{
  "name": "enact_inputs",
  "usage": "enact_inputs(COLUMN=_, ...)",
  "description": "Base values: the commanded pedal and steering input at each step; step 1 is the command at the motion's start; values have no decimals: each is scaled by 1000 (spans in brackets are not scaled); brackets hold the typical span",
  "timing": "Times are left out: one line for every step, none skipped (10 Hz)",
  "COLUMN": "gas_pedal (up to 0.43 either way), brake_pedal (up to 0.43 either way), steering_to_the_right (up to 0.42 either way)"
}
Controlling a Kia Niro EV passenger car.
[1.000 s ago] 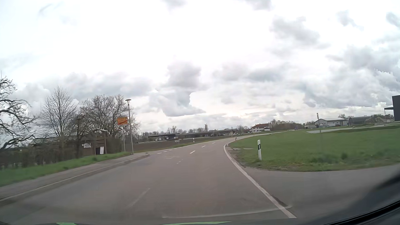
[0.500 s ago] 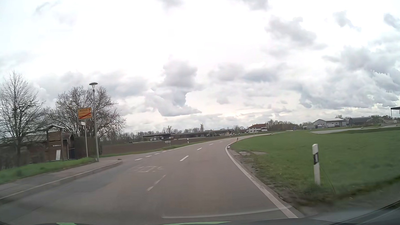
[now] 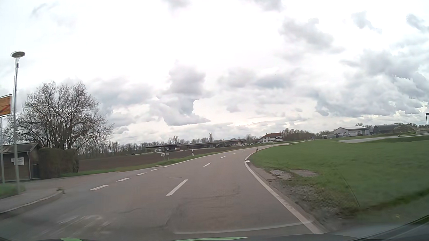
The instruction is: Follow the waypoints while adhering to traffic rules and regulations
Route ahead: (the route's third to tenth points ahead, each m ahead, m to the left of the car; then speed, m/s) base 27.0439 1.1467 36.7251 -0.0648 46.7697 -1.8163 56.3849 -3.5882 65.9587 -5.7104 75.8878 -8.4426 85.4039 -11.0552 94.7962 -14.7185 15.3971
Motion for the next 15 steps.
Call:
enact_inputs(gas_pedal=299, brake_pedal=0, steering_to_the_right=17)
enact_inputs(gas_pedal=311, brake_pedal=0, steering_to_the_right=17)
enact_inputs(gas_pedal=311, brake_pedal=0, steering_to_the_right=17)
enact_inputs(gas_pedal=311, brake_pedal=0, steering_to_the_right=17)
enact_inputs(gas_pedal=311, brake_pedal=0, steering_to_the_right=18)
enact_inputs(gas_pedal=311, brake_pedal=0, steering_to_the_right=18)
enact_inputs(gas_pedal=311, brake_pedal=0, steering_to_the_right=19)
enact_inputs(gas_pedal=311, brake_pedal=0, steering_to_the_right=19)
enact_inputs(gas_pedal=311, brake_pedal=0, steering_to_the_right=20)
enact_inputs(gas_pedal=311, brake_pedal=0, steering_to_the_right=20)
enact_inputs(gas_pedal=311, brake_pedal=0, steering_to_the_right=22)
enact_inputs(gas_pedal=311, brake_pedal=0, steering_to_the_right=23)
enact_inputs(gas_pedal=311, brake_pedal=0, steering_to_the_right=23)
enact_inputs(gas_pedal=319, brake_pedal=0, steering_to_the_right=23)
enact_inputs(gas_pedal=319, brake_pedal=0, steering_to_the_right=24)
